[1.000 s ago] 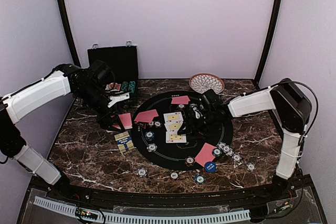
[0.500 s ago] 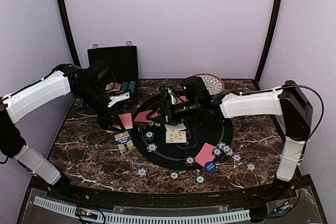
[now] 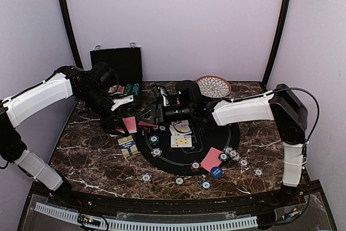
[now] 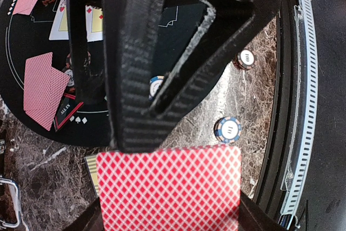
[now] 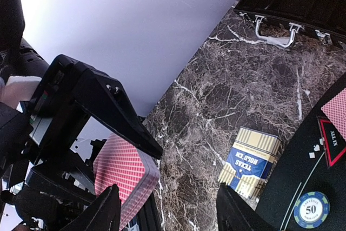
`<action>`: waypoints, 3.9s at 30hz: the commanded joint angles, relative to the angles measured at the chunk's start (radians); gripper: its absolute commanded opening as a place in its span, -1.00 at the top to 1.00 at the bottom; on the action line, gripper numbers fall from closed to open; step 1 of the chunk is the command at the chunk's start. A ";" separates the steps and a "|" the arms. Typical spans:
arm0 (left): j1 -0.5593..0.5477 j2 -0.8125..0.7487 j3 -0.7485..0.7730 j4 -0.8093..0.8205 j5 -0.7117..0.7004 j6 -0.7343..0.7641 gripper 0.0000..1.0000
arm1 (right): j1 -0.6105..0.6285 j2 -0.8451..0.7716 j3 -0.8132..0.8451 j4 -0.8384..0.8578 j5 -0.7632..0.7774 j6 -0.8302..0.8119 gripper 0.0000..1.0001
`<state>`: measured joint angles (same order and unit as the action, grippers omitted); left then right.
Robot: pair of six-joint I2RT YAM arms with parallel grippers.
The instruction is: Distribute texas hold em gaming equipment
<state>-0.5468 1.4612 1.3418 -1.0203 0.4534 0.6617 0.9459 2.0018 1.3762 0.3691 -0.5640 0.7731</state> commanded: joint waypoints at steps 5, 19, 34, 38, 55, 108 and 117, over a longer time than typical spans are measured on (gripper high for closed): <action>0.002 -0.033 0.006 0.018 0.027 0.007 1.00 | 0.032 0.056 0.098 0.067 -0.002 0.001 -0.21; 0.003 -0.030 0.007 0.023 0.032 0.011 1.00 | 0.059 0.130 0.168 0.056 -0.314 0.555 -0.83; 0.002 -0.047 0.007 0.002 0.054 0.015 1.00 | -0.005 0.099 0.087 0.151 -0.283 0.592 -0.60; 0.002 -0.050 0.005 0.003 0.053 0.015 1.00 | -0.012 0.088 0.083 0.142 -0.284 0.588 -0.60; 0.002 -0.041 0.010 0.009 0.063 0.013 1.00 | 0.021 0.176 0.203 0.103 -0.287 0.604 -0.49; 0.002 -0.041 0.008 0.012 0.041 0.015 1.00 | -0.017 0.026 0.160 -0.245 -0.224 0.386 -0.20; 0.002 -0.038 0.009 0.012 0.044 0.015 1.00 | 0.023 0.146 0.282 -0.227 -0.249 0.416 -0.26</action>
<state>-0.5480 1.4544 1.3418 -1.0096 0.4786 0.6693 0.9493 2.0918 1.6005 0.1059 -0.7944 1.1687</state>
